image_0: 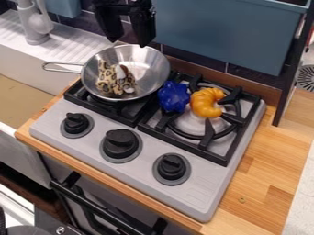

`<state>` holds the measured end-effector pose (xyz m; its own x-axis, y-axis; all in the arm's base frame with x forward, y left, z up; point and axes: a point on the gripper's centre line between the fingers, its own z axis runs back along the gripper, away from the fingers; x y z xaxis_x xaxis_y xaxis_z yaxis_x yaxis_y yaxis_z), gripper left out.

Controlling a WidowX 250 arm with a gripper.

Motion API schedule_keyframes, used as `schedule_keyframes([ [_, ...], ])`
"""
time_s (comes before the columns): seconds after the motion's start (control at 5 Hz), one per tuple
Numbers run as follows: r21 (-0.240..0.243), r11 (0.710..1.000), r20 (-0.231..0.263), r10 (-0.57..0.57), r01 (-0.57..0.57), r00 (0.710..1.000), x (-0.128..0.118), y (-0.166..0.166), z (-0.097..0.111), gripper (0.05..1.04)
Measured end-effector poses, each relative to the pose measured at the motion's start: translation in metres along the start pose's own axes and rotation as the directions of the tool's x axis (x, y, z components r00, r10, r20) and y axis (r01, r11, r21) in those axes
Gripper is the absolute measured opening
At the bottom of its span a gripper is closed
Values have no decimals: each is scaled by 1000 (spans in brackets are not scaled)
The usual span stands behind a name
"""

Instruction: Put the silver pan in the bottom of the left side burner

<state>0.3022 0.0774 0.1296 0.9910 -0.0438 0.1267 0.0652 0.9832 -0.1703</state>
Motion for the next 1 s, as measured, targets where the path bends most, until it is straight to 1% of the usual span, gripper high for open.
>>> schedule_keyframes([
  [0.2,-13,1000,-36,-13,13,999,-4,1,-11,995],
  [0.4,-2,977,-71,-213,214,974,-12,10,-12,995],
  [0.6,-24,942,-88,-337,336,938,-22,22,-8,995],
  [0.8,-28,880,-64,-476,475,877,-27,41,-2,995],
  [1.0,18,832,-45,-554,555,832,-35,65,-2,995],
])
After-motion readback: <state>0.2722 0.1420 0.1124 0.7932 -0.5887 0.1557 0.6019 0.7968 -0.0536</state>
